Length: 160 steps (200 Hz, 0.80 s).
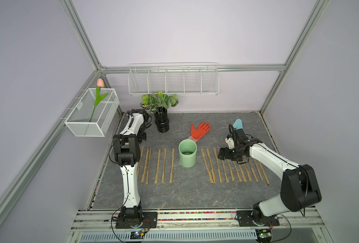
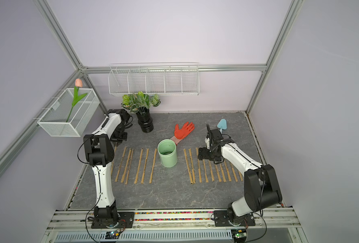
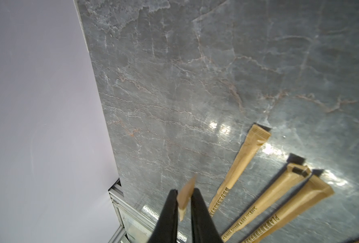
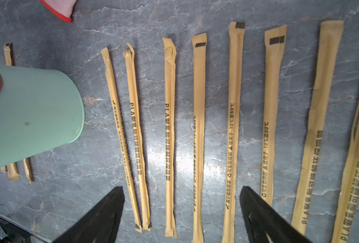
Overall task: Take the straws out of the storage container
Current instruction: Place the straw at the center of the board.
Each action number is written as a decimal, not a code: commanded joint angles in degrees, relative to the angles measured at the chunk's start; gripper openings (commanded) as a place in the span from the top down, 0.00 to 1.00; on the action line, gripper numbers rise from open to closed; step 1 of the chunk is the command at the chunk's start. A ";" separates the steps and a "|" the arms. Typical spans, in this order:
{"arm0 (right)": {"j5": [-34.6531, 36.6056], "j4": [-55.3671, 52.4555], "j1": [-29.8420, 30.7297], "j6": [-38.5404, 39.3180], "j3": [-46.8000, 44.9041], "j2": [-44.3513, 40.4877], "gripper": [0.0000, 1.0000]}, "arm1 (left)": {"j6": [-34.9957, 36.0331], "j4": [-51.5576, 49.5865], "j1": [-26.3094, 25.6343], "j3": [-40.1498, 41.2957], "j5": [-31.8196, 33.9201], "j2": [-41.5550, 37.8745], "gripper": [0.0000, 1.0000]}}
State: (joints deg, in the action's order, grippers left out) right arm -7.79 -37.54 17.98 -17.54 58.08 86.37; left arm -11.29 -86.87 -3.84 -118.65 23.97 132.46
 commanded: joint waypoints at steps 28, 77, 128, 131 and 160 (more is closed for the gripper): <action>-0.70 0.37 -0.36 0.23 1.07 0.41 0.11 | 0.14 0.27 0.41 0.78 -0.41 1.12 0.80; -0.17 0.32 -0.38 0.18 1.09 -0.35 0.11 | -0.16 3.24 0.41 3.73 -0.64 -1.70 0.72; 6.06 3.26 -0.36 1.44 -0.35 -5.29 0.11 | -3.35 20.37 0.23 17.74 -2.62 -17.77 0.01; 6.89 3.59 -0.39 1.59 -0.61 -5.91 0.11 | -3.79 21.18 0.17 18.49 -2.25 -18.59 0.01; 15.44 9.59 -0.37 3.26 -4.52 -12.39 0.11 | -6.67 31.60 0.05 27.41 0.35 -28.97 0.01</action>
State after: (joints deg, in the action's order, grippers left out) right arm -0.93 -33.89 17.98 -16.53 56.93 79.55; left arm -14.55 -66.78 -3.77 -96.92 22.11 110.74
